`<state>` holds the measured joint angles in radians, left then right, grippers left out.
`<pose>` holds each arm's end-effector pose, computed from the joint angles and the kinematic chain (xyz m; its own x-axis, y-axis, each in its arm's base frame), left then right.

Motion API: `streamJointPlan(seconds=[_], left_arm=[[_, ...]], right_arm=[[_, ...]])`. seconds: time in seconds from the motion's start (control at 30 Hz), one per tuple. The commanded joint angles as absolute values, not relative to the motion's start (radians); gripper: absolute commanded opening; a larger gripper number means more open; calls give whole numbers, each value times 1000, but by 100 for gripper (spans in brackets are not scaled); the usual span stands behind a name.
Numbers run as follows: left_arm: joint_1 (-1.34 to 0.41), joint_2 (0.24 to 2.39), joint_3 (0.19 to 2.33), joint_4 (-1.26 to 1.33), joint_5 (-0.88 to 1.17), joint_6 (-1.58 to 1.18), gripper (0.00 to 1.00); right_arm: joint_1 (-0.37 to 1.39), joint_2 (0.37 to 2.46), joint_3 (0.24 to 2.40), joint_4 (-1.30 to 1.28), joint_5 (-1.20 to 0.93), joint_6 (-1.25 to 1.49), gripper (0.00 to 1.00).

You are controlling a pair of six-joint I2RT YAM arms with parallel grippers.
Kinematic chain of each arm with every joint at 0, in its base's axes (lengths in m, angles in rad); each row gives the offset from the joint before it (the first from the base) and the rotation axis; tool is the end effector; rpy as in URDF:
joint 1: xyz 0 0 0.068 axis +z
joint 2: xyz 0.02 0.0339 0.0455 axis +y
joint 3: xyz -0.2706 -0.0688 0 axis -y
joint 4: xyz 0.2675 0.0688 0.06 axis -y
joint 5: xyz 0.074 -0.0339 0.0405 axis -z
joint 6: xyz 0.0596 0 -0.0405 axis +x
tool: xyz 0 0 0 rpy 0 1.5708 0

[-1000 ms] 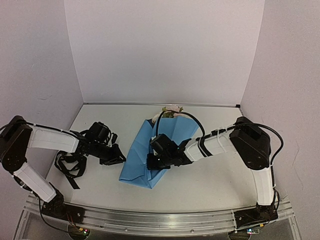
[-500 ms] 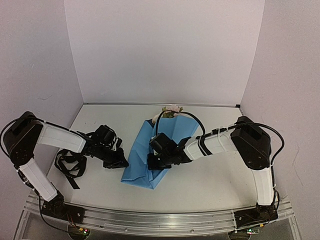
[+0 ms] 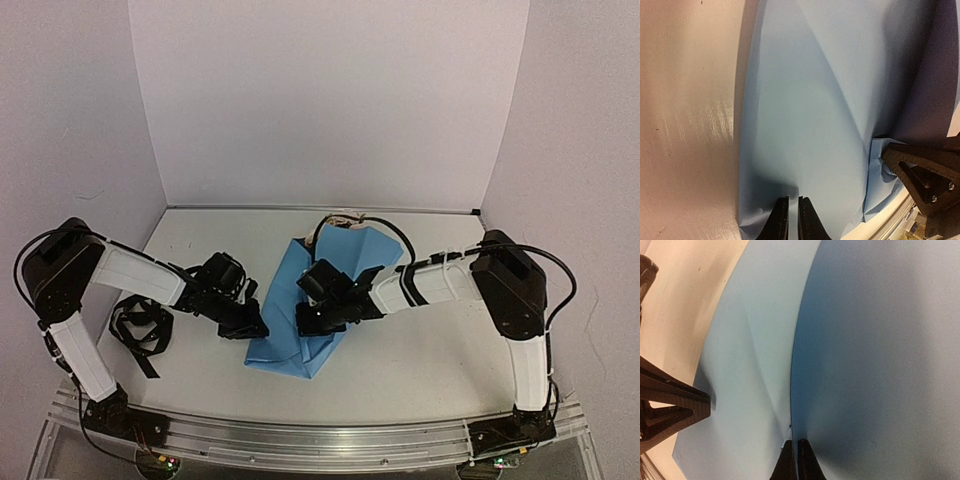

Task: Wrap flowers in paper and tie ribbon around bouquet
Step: Fold the two-thirds-folded wrapping paper at the center of the board.

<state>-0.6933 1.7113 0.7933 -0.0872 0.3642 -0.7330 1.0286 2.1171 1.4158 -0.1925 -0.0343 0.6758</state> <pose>0.2461 -0.2320 0.0959 -0.9804 0.0017 -0.1971 0.1184 0.8045 -0.5821 0.2497 0.4185 0.1139 -0.8562 -0.2098 -0.4720 -0.4250 0.8056 0.4127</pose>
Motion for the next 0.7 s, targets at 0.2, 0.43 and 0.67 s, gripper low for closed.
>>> streamJointPlan(seconds=[0.2,0.43,0.67], left_arm=[[-717,1760,848,-7,393,-759,9],[-718,1778,839,-4,391,-785,9],[-719,1789,835,33,395,-793,9]], right_arm=[[1058,2076,1493,-244,-3,651,0],[1076,2128,1536,-250,-38,666,0],[1083,2165,1541,-249,-82,680,0]])
